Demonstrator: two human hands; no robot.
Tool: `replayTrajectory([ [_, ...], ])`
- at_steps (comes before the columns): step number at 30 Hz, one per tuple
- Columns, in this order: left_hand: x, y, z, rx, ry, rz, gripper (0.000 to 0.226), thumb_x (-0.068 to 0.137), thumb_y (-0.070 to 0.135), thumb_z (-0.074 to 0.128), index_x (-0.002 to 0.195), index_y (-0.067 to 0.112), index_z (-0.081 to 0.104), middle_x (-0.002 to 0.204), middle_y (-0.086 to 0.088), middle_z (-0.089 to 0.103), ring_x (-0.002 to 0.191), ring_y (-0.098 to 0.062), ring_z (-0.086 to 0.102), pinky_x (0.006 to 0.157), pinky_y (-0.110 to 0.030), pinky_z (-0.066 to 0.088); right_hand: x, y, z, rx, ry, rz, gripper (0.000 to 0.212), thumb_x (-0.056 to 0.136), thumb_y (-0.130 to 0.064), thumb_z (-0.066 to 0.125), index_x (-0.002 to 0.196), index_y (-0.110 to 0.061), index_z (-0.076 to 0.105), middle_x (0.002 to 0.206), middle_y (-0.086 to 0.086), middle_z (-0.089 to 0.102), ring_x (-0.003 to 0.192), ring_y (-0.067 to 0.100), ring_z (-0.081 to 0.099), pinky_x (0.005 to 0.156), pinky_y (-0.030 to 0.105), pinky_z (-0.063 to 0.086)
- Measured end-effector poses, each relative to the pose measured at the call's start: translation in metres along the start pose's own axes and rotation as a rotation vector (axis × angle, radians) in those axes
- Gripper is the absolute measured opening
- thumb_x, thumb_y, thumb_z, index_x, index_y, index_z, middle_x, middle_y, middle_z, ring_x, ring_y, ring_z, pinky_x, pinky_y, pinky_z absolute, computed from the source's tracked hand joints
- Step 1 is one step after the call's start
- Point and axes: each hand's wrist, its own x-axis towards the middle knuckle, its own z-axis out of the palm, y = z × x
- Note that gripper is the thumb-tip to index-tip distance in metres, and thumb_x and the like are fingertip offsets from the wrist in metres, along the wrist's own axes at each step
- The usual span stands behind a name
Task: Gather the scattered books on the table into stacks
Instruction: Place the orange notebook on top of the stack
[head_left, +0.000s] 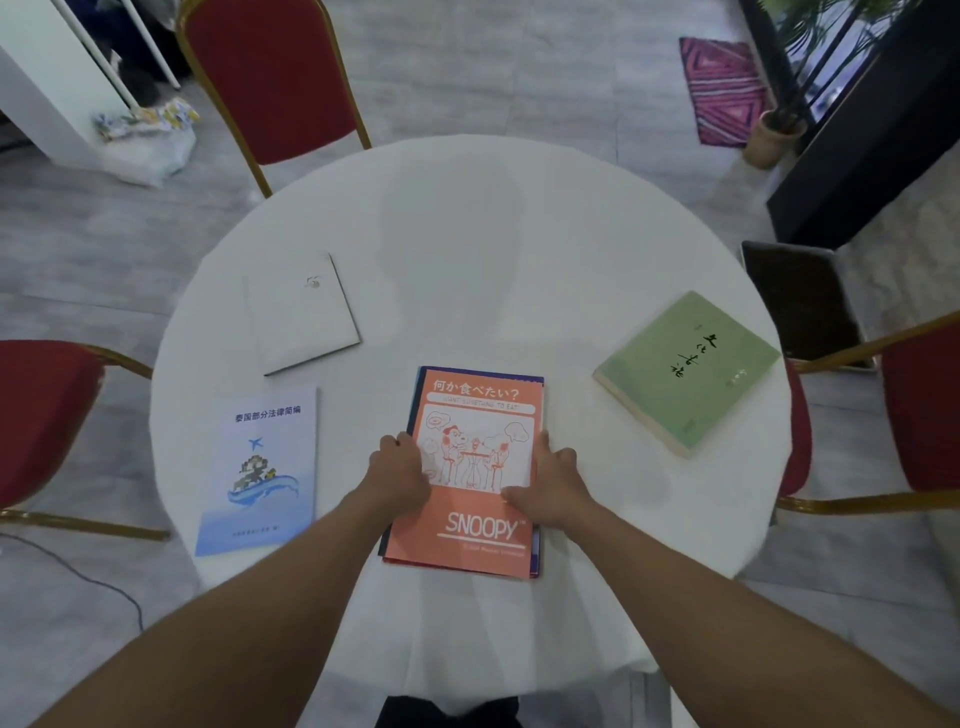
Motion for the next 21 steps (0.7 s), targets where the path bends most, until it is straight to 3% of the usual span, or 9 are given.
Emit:
replayTrajectory([
  [13, 0.005, -0.015, -0.007, -0.114, 0.016, -0.059, 0.055, 0.092, 0.02, 0.063, 0.139, 0.01, 0.036, 0.141, -0.012, 0.039, 0.125, -0.029, 0.049, 0.094, -0.038, 0.052, 0.01, -0.017, 0.012, -0.032, 0.05, 0.008, 0.092, 0.09, -0.031, 0.068, 0.157, -0.027, 0.006, 0.138, 0.012, 0.032, 0.119, 0.03, 0.054, 0.09, 0.04, 0.058],
  [21, 0.009, -0.012, -0.013, -0.1, -0.028, -0.074, 0.059, 0.09, 0.015, 0.065, 0.14, 0.009, 0.033, 0.142, -0.012, 0.037, 0.126, -0.028, 0.049, 0.095, -0.034, 0.05, 0.009, -0.017, 0.01, -0.046, 0.076, -0.059, 0.081, 0.089, -0.033, 0.069, 0.152, -0.026, 0.019, 0.136, 0.009, 0.038, 0.116, 0.027, 0.058, 0.079, 0.031, 0.055],
])
